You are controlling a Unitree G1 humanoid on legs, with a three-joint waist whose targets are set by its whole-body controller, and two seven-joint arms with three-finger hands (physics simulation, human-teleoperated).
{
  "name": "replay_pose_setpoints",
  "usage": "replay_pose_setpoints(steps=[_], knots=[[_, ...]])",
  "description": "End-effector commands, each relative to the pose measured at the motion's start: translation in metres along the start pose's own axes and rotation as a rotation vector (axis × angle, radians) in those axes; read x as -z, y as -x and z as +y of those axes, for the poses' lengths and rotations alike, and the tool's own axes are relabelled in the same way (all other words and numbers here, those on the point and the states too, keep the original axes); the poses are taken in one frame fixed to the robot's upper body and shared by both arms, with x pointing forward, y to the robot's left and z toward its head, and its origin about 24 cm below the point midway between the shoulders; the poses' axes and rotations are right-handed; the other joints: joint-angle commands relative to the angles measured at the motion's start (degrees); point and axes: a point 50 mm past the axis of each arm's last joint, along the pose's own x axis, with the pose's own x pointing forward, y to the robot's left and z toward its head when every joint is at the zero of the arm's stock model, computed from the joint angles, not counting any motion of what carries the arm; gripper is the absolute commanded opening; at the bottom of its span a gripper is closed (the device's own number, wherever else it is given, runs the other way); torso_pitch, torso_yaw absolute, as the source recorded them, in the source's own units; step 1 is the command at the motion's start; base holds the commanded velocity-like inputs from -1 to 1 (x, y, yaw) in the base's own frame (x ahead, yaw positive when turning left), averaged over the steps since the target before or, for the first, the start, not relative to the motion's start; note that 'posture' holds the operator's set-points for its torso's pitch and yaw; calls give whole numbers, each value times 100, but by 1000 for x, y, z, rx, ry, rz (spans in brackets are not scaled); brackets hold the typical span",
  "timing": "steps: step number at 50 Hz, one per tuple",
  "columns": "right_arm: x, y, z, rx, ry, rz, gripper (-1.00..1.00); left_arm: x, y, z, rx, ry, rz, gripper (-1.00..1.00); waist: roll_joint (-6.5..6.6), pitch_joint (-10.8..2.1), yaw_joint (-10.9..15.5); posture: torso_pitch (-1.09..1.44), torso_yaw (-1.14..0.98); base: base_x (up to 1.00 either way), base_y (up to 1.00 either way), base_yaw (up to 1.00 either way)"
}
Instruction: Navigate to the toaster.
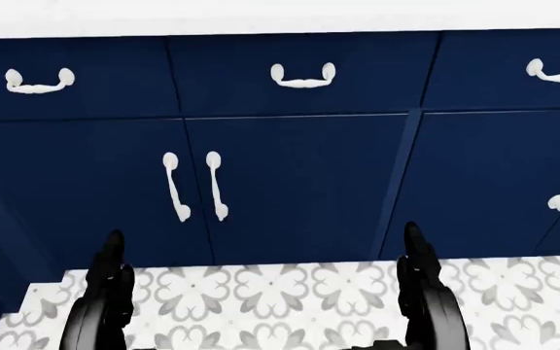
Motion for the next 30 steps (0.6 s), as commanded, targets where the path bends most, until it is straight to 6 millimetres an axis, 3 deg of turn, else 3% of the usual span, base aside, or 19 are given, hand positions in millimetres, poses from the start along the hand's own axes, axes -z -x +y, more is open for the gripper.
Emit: replay_pose_setpoints(steps=[1, 3, 4, 5, 7, 8, 30], knots=[[-34, -3, 0, -16, -16, -176, 100, -32, -4, -1, 11, -2, -167, 100, -45, -5, -12, 0, 0, 0, 0, 0], [-33, -3, 1, -19, -16, -175, 100, -32, -5, -2, 13, -2, -162, 100, -6, -352, 36, 0, 0, 0, 0, 0], [-33, -3, 2, -23, -14, -174, 100, -30, -5, -3, 18, -5, -160, 100, -8, -298, 36, 0, 0, 0, 0, 0], [-32, -3, 2, -24, -8, -172, 100, -30, -5, -3, 21, -8, -159, 100, -37, -95, 32, 0, 0, 0, 0, 0], [-32, -3, 2, -26, -7, -171, 100, -30, -5, -3, 22, -8, -156, 100, -44, -397, 33, 0, 0, 0, 0, 0], [-33, -3, 3, -26, -7, -171, 100, -30, -5, -3, 23, -7, -155, 100, -44, -428, 36, 0, 0, 0, 0, 0], [-31, -4, 3, -27, -8, -165, 100, -28, -6, -4, 22, -12, -150, 100, -18, -516, 38, 0, 0, 0, 0, 0]])
